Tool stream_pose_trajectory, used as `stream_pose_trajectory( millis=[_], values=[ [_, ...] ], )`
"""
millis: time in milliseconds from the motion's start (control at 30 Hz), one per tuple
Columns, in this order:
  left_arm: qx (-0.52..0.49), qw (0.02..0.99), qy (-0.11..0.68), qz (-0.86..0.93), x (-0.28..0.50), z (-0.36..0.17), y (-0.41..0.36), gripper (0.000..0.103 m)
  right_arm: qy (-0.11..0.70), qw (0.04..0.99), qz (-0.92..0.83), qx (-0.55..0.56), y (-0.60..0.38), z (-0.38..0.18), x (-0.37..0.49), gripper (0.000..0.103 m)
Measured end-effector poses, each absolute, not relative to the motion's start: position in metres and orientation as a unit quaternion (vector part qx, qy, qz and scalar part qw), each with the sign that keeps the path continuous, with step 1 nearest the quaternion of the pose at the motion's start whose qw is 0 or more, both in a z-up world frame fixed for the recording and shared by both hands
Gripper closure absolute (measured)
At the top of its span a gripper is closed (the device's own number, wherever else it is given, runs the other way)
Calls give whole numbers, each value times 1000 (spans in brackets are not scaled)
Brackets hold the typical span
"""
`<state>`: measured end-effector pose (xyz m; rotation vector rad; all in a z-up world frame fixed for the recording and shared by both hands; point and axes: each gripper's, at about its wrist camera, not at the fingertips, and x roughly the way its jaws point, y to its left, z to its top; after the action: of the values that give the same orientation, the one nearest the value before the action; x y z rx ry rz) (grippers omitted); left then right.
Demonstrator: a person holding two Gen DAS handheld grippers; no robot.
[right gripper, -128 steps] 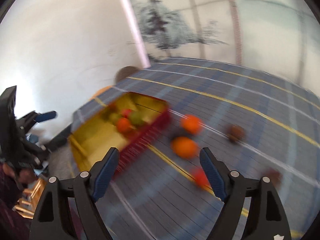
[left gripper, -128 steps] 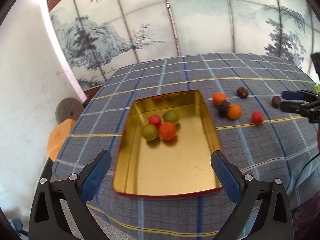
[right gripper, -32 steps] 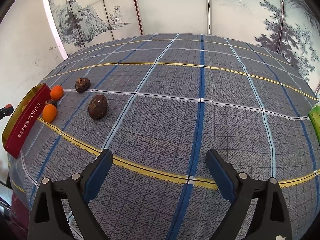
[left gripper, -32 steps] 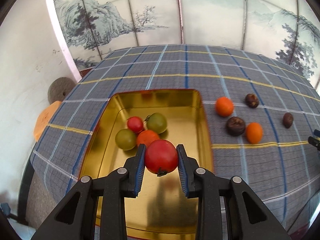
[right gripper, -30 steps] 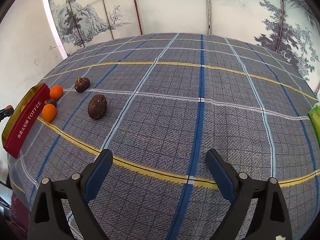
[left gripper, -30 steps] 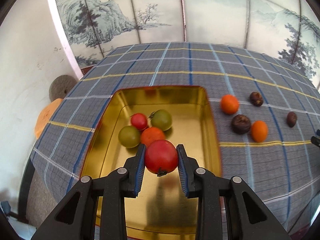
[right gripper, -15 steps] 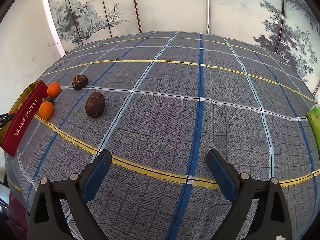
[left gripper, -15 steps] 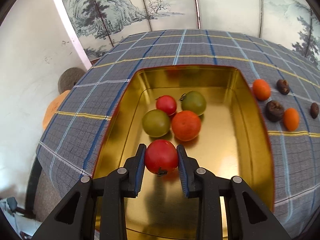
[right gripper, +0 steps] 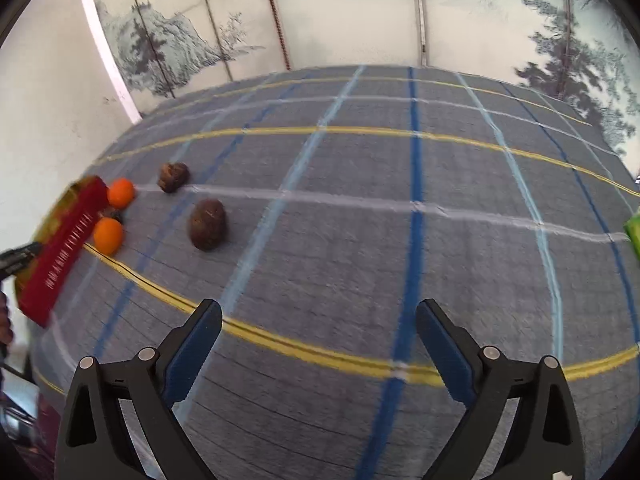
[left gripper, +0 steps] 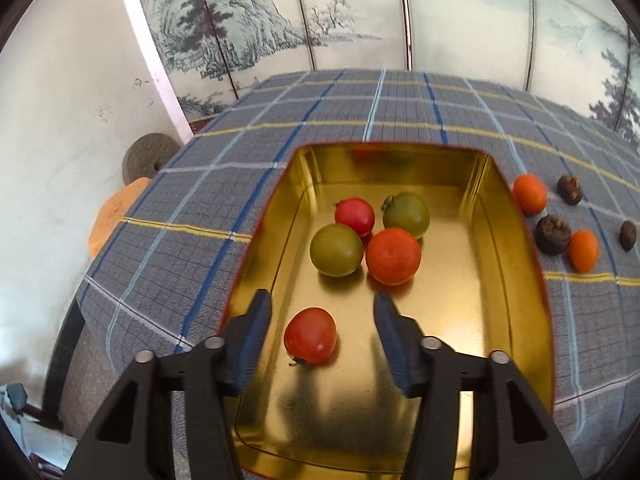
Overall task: Organize fruits
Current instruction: 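Withdraw the open left gripper from the tin while the right gripper grasps a brown fruit, then carry the brown fruit into the tin with the right gripper and release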
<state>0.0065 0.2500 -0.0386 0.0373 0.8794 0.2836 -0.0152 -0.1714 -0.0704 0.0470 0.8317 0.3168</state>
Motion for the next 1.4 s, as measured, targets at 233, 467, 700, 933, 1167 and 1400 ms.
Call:
stream_pose_trajectory(
  millis=[233,467,700,933,1167,1400],
  values=[
    [13,906,404,122,-13,-17,233,45,388,892,228,-46,-114,-56,9,7],
    [9,914,392,106,-30,-1,220,42,412,877,236,-75,-89,-74,41,19],
    [-8,916,387,104,-41,5,225,40,431,865,239,-90,-84,-78,46,72],
    [-27,920,377,107,-53,8,234,40,376,868,320,-50,-39,-25,8,72],
    [-33,918,375,124,-70,7,252,40,350,817,457,-34,74,11,-16,72],
    [-32,910,388,140,-80,-2,267,40,386,766,508,-77,171,-16,-29,72]
  ],
)
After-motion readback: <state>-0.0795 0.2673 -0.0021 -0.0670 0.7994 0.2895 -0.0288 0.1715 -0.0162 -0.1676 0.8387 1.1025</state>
